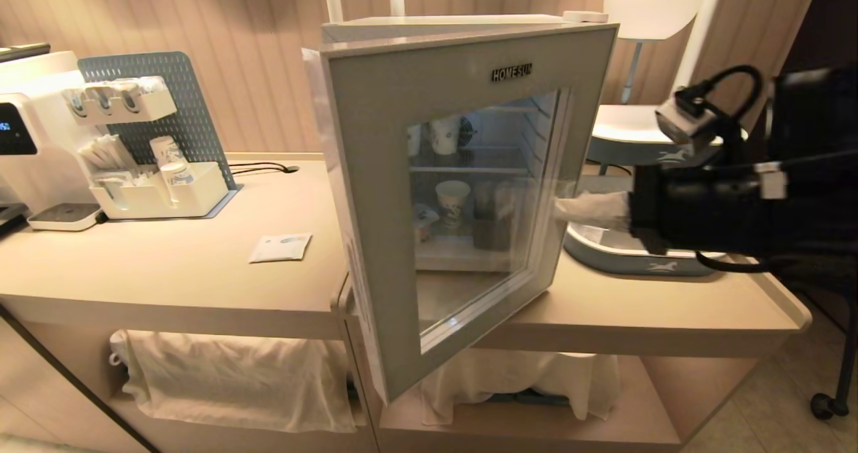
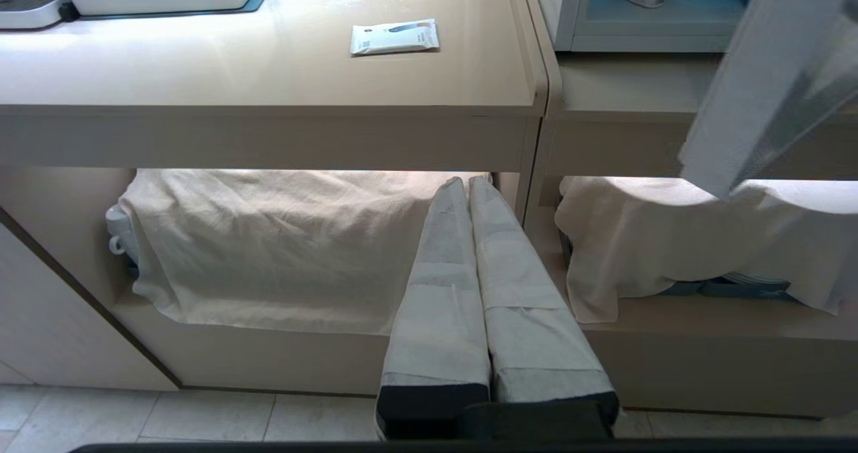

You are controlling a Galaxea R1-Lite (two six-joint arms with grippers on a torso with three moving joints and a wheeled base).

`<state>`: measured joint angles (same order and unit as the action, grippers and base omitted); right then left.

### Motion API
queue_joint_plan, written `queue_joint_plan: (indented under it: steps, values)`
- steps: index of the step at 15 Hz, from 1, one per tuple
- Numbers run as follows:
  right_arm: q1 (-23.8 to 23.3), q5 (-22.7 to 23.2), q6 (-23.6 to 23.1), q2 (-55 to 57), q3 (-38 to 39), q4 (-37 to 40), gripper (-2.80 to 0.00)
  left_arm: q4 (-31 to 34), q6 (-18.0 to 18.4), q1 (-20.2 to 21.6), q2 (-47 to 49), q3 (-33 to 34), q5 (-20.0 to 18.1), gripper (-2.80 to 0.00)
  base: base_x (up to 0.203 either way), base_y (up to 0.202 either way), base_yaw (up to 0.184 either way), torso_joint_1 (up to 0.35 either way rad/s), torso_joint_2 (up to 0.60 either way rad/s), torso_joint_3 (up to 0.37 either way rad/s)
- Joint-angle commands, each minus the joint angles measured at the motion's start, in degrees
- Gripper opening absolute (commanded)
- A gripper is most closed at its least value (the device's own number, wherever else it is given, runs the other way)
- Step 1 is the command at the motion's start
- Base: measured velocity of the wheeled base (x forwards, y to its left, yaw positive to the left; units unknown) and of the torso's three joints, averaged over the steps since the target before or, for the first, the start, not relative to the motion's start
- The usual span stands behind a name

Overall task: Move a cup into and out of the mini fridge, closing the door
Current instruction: Close the freezer door

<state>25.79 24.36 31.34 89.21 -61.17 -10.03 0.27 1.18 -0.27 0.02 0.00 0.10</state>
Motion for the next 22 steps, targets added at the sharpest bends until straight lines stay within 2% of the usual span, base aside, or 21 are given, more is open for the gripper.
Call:
queue_joint_plan:
  steps: [1,6,11,16,20,22]
  values:
    - [4.19,-6.99,0.26,9.84,-6.14,-0.61,-2.8,0.0,0.14,0.0,-0.02,0.09,-0.01,-2.8,0.0,0.0,0.0,0.0,0.0,0.0]
    - [10.07,-22.94,0.38,18.03,-17.86,-1.37,-2.8,-0.09,0.14,0.0,-0.02,0.09,-0.01,-2.8,0.0,0.0,0.0,0.0,0.0,0.0]
    - [12.29,-30.53,-1.25,23.43,-25.37,-1.32,-2.8,0.0,-0.04,0.0,-0.02,0.09,0.08,-2.8,0.0,0.0,0.0,0.0,0.0,0.0]
    - [12.29,-38.9,-9.07,29.61,-35.36,-0.67,-2.8,0.0,-0.04,0.0,-0.02,0.09,0.08,-2.8,0.0,0.0,0.0,0.0,0.0,0.0]
    - [12.27,-49.47,-12.72,36.38,-44.54,0.22,-2.8,0.0,-0.04,0.09,-0.02,0.09,0.08,-2.8,0.0,0.0,0.0,0.0,0.0,0.0]
    - [12.14,-50.36,-14.01,36.46,-46.17,1.73,-2.8,-0.09,-0.13,0.01,-0.02,0.09,0.08,-2.8,0.0,0.0,0.0,0.0,0.0,0.0]
